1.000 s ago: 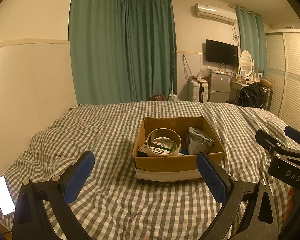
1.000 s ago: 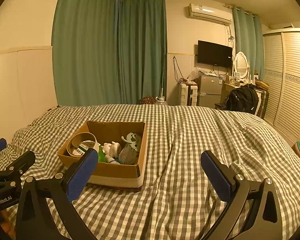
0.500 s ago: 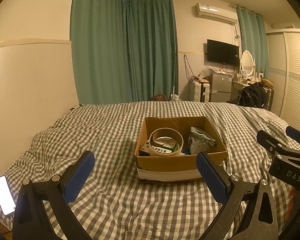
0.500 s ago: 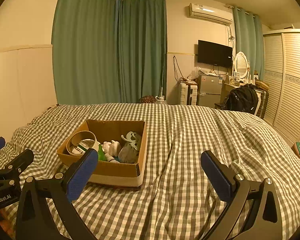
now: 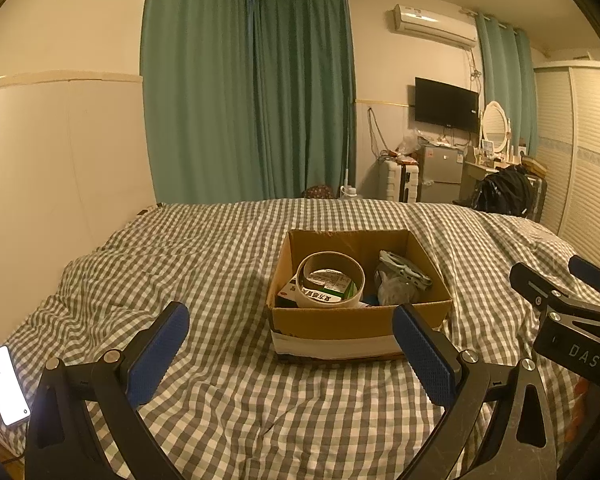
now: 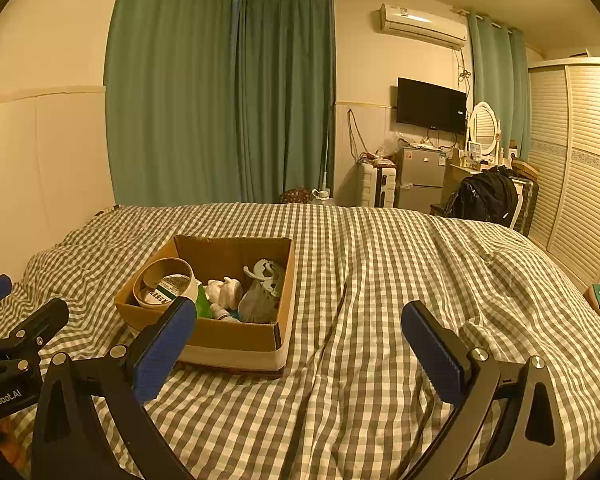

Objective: Organize objects

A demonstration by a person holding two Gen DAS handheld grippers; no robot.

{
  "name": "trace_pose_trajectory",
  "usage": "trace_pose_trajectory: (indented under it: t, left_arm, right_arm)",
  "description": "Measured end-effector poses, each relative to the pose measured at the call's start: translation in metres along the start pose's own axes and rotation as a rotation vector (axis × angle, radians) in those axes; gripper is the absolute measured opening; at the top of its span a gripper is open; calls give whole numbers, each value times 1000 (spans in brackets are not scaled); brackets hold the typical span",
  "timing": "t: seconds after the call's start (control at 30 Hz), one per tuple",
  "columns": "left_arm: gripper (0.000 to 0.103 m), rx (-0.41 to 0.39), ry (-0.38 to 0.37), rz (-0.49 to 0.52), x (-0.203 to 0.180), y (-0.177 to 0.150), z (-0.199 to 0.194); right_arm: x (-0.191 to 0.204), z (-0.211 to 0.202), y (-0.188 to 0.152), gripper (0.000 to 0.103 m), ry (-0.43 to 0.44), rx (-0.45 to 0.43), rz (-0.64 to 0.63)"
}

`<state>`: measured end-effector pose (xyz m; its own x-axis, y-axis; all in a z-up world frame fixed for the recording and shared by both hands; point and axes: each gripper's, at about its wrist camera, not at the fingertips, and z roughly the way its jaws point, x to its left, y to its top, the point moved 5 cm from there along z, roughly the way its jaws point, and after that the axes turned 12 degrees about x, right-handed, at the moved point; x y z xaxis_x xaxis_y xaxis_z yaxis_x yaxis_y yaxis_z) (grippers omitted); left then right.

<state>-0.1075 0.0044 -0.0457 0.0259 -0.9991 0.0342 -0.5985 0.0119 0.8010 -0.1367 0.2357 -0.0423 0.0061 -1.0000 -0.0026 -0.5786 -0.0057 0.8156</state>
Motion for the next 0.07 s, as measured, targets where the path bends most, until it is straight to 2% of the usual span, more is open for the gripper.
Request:
trace_pose_trajectory:
  t: [0.07]
  left_arm:
    - [103, -1, 1, -4, 1, 0, 0]
  right_arm:
    - [0, 0, 0, 103, 0, 0, 0]
